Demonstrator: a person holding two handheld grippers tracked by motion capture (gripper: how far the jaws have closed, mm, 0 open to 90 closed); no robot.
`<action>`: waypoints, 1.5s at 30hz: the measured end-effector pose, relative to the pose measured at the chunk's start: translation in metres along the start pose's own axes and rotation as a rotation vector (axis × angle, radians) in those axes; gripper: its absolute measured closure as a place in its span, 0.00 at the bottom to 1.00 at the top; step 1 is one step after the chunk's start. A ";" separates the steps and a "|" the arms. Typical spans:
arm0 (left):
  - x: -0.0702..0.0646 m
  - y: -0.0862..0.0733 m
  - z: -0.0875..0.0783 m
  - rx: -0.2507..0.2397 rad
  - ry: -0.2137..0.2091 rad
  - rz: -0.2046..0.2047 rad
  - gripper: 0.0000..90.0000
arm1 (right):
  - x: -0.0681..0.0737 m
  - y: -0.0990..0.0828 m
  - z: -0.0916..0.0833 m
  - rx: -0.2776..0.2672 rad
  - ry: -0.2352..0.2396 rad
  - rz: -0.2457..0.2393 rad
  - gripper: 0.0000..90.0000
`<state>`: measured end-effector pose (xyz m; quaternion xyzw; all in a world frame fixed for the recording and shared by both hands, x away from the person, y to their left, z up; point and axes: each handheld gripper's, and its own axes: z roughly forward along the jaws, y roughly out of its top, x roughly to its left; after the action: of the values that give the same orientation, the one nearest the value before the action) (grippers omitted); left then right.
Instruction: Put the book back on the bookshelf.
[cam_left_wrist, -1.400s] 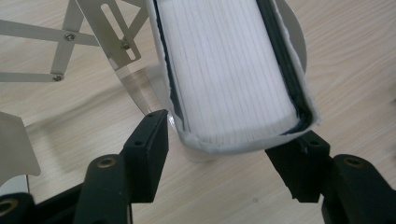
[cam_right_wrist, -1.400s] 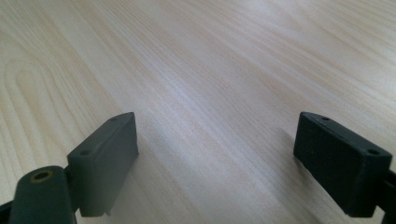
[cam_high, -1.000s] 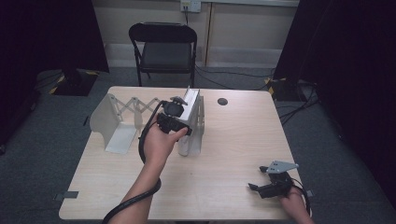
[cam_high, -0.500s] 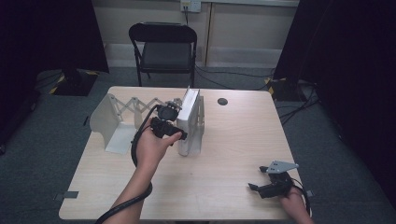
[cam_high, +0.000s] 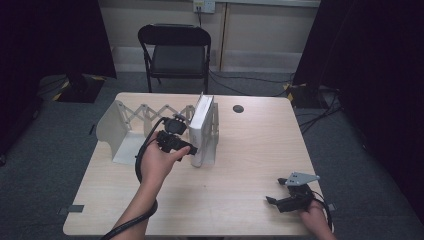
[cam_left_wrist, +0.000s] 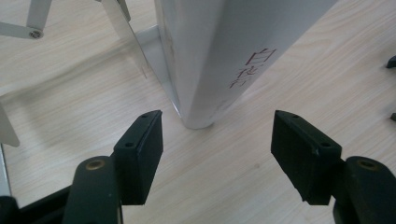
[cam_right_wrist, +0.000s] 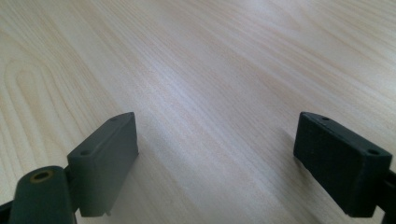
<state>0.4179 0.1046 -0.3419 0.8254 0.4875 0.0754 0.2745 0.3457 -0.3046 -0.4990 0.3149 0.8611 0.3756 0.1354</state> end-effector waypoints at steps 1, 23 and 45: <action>0.000 -0.001 0.000 0.000 -0.002 0.001 0.38 | 0.000 0.000 0.000 0.000 0.000 0.000 0.15; 0.008 -0.020 0.001 -0.022 -0.040 -0.014 0.36 | 0.000 0.000 0.000 0.000 0.001 -0.001 0.15; 0.018 -0.042 0.007 -0.036 -0.071 -0.020 0.33 | 0.000 0.000 0.000 0.001 0.001 -0.001 0.15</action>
<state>0.3975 0.1328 -0.3730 0.8176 0.4843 0.0518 0.3071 0.3457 -0.3047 -0.4990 0.3144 0.8614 0.3754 0.1352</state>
